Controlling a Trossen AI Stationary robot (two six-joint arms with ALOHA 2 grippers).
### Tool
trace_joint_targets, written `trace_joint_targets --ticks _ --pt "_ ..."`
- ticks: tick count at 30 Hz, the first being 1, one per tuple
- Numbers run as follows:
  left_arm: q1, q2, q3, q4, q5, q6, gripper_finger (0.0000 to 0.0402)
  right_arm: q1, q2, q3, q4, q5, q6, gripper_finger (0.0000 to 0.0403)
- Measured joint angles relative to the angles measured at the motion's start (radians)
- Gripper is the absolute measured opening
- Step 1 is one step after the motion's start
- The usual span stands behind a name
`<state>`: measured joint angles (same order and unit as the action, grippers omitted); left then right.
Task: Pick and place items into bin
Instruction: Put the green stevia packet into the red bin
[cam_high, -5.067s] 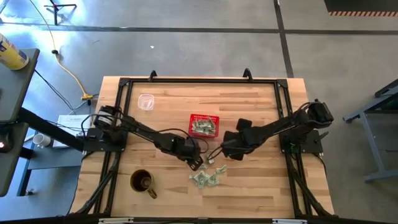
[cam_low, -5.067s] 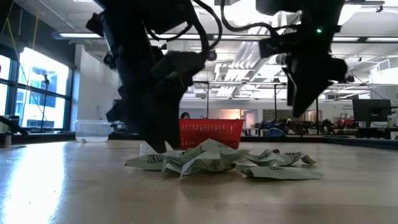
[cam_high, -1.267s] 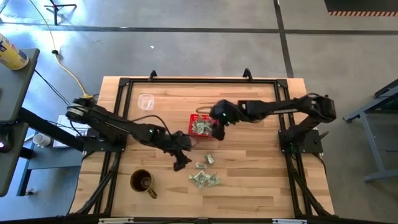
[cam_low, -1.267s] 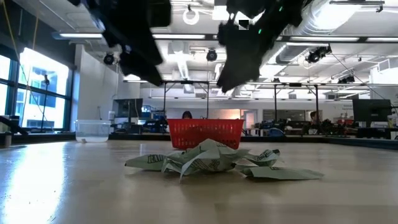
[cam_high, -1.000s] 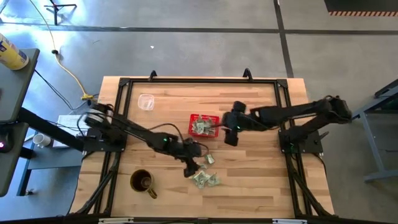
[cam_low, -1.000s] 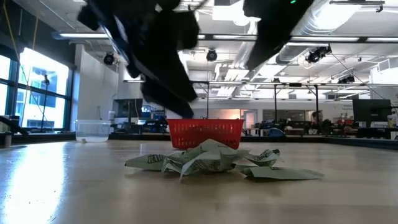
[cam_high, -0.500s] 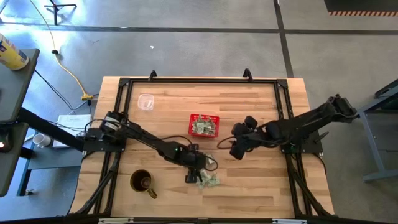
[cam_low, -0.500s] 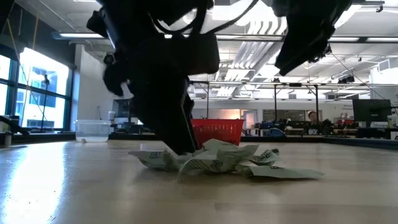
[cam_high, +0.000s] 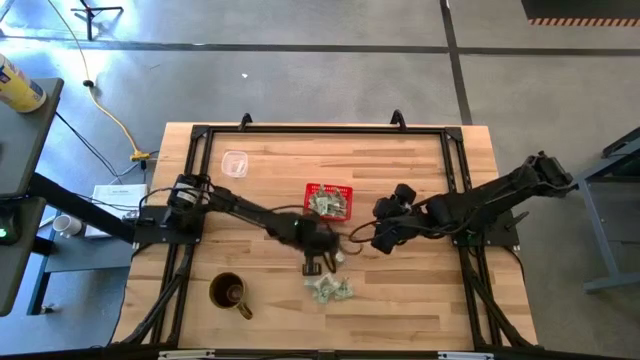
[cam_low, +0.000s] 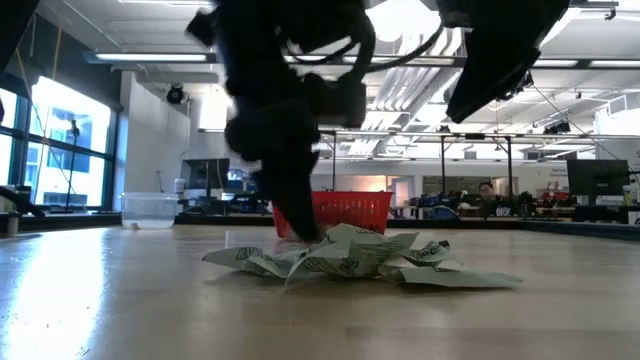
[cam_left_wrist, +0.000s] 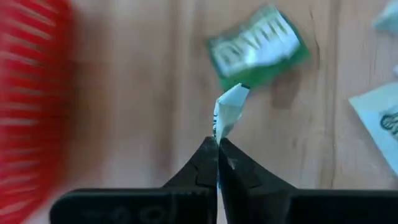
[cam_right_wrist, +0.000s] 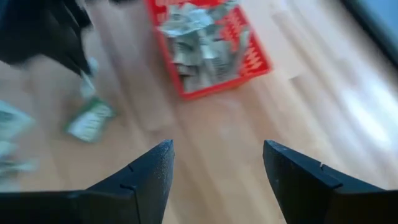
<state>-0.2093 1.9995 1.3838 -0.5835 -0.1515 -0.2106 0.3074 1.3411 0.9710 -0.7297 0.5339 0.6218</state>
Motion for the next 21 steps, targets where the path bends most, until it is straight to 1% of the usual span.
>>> trace_joint_targets --ticks 2,4,5,7,10,12,14,15,17,19,20,21 --pt "0.019 -0.005 0.103 -0.149 -0.01 0.016 0.004 -0.007 0.0 0.0 -0.028 0.031 -0.047 0.0238" --pt "0.034 -0.021 0.205 -0.302 -0.013 0.053 0.0026 -0.025 0.0 0.0 -0.06 0.021 -0.085 0.0238" --pt "0.041 -0.029 0.253 -0.344 -0.022 0.078 0.0022 -0.037 0.0 0.0 -0.07 0.012 -0.102 0.0238" --pt "0.061 -0.049 0.333 -0.401 -0.065 0.133 0.0022 -0.056 -0.001 0.0 -0.075 0.01 -0.133 0.0238" --pt "0.123 -0.074 0.402 -0.403 -0.092 0.189 0.0023 -0.073 -0.001 0.0 -0.07 0.004 -0.21 0.0238" --pt "0.191 -0.081 0.406 -0.39 -0.082 0.202 0.0023 -0.085 -0.001 -0.008 -0.053 -0.039 -0.256 0.0238" --pt "0.256 -0.081 0.39 -0.381 -0.031 0.21 0.0023 -0.096 -0.001 -0.034 -0.037 -0.093 -0.273 0.0238" --pt "0.285 -0.081 0.374 -0.374 0.006 0.222 0.0023 -0.099 -0.004 -0.055 -0.017 -0.117 -0.276 0.0238" --pt "0.336 -0.081 0.329 -0.325 0.112 0.266 0.0023 -0.098 -0.008 -0.11 0.048 -0.168 -0.271 0.0238" --pt "0.369 -0.081 0.272 -0.26 0.215 0.301 0.0032 -0.097 -0.007 -0.172 0.122 -0.219 -0.231 0.0238" --pt "0.381 -0.081 0.239 -0.226 0.247 0.306 0.0041 -0.097 -0.006 -0.205 0.167 -0.244 -0.211 0.0238" --pt "0.387 -0.081 0.208 -0.191 0.253 0.309 0.0055 -0.097 -0.006 -0.236 0.224 -0.263 -0.189 0.0238"
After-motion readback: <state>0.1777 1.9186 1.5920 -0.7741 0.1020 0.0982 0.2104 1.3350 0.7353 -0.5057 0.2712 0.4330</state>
